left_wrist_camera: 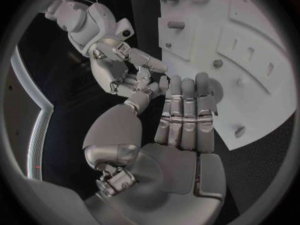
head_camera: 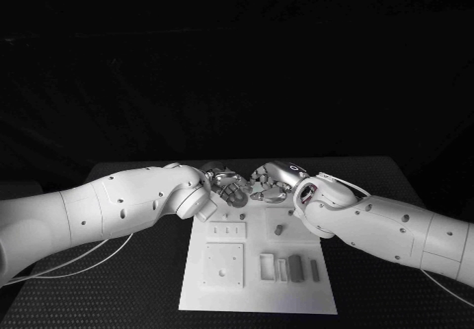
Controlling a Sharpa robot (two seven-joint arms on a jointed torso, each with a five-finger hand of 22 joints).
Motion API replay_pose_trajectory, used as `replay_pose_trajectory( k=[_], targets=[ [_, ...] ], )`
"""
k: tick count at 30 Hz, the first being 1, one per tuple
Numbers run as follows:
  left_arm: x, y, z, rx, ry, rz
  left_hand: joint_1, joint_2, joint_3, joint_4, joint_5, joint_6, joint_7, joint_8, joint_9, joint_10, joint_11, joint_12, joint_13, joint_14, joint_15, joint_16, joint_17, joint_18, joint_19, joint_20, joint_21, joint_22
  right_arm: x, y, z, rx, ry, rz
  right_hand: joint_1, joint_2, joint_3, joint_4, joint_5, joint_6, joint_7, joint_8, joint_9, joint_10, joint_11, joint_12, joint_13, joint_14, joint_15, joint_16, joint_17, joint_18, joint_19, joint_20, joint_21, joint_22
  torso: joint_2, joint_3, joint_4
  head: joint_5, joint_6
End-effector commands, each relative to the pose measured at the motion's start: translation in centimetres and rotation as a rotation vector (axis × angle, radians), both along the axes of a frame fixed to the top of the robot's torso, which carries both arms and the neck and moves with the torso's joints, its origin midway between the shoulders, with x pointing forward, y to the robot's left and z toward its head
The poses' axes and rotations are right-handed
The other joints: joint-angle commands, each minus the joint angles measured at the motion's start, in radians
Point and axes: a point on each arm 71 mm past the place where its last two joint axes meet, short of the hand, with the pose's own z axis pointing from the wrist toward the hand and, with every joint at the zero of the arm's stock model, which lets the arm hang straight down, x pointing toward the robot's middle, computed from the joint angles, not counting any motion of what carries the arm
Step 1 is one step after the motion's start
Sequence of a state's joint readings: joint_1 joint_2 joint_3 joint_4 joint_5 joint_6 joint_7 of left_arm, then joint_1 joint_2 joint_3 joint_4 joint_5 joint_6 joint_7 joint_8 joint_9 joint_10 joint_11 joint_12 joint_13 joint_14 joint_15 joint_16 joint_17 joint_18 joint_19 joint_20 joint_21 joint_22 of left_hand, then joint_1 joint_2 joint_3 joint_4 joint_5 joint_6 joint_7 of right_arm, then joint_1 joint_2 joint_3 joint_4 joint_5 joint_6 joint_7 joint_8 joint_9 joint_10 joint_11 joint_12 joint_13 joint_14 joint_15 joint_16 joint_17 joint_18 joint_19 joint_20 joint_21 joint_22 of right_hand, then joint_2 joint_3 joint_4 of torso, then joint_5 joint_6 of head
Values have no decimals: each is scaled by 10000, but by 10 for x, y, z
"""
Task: Assemble the parts on the task board
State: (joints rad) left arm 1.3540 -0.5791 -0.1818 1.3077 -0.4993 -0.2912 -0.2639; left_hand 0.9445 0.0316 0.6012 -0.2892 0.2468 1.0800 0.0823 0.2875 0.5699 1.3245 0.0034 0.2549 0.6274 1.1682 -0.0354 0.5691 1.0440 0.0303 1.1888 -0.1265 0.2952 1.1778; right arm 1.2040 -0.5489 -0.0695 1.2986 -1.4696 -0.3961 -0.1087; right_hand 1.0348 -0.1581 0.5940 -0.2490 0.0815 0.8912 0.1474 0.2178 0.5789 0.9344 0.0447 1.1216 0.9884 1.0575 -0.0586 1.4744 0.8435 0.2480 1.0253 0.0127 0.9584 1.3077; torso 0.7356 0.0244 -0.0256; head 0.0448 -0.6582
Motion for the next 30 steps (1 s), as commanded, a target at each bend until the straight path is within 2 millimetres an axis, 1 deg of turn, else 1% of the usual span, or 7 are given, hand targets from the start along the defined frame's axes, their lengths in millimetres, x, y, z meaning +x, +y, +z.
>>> replay_pose_trajectory(
  k=[1, 7, 14, 22, 30],
  targets=[
    [-2, -4, 1, -32, -67, -95, 59, 55, 33, 20, 9, 139, -38, 138, 1212, 64, -12, 70, 14, 77, 25, 68, 12, 306, 51, -40, 60, 14, -1, 3, -1, -14, -74, 87, 27, -101, -12, 82, -26, 172, 44, 69, 25, -27, -28, 76, -19, -20, -44, 34, -15, 138, 33, 53, -40, 131, -1, -2, -1, 1, 3],
    [-3, -6, -1, -42, -1, -173, 53, 57, 32, 21, -2, 146, -40, 138, 1217, 72, -16, 75, 18, 85, 23, 73, 14, 306, 57, -43, 61, 23, -1, 3, -3, -24, -210, -84, 21, -102, -32, 162, -25, 318, -18, 161, 66, 45, -88, 142, -51, 50, -101, 91, -18, 138, 106, 27, -3, 148, 6, 0, 17, -3, -7],
    [-4, -5, -1, -27, 68, -225, 52, 52, 32, 16, -2, 158, -46, 139, 1225, 84, -23, 83, 24, 96, 18, 81, 18, 308, 66, -48, 62, 36, 1, 0, -2, -17, -334, -343, 42, 19, -15, 263, -23, 487, -95, 264, 117, 175, -164, 219, -100, 176, -175, 157, -30, 138, 224, -35, 57, 163, 6, 2, -4, 4, -19],
    [-5, -4, -2, -19, 96, -228, 54, 46, 35, 12, 8, 171, -52, 140, 1234, 99, -31, 94, 31, 111, 11, 93, 24, 311, 79, -54, 66, 54, 2, -2, -4, -141, -286, -358, 156, 160, 15, 201, -22, 583, -150, 321, 151, 245, -217, 255, -138, 248, -223, 188, -42, 138, 277, -86, 88, 171, -1, 6, -2, 6, -26],
    [-5, -4, -2, -3, 124, -231, 53, 43, 35, 12, 15, 175, -54, 139, 1238, 103, -34, 97, 35, 116, 8, 98, 27, 311, 84, -56, 67, 63, 3, -3, -4, -174, -263, -355, 166, 175, 6, 174, -26, 595, -158, 329, 158, 251, -225, 257, -151, 254, -232, 186, -48, 138, 276, -91, 89, 172, 5, 9, -5, 2, -30]
  ],
)
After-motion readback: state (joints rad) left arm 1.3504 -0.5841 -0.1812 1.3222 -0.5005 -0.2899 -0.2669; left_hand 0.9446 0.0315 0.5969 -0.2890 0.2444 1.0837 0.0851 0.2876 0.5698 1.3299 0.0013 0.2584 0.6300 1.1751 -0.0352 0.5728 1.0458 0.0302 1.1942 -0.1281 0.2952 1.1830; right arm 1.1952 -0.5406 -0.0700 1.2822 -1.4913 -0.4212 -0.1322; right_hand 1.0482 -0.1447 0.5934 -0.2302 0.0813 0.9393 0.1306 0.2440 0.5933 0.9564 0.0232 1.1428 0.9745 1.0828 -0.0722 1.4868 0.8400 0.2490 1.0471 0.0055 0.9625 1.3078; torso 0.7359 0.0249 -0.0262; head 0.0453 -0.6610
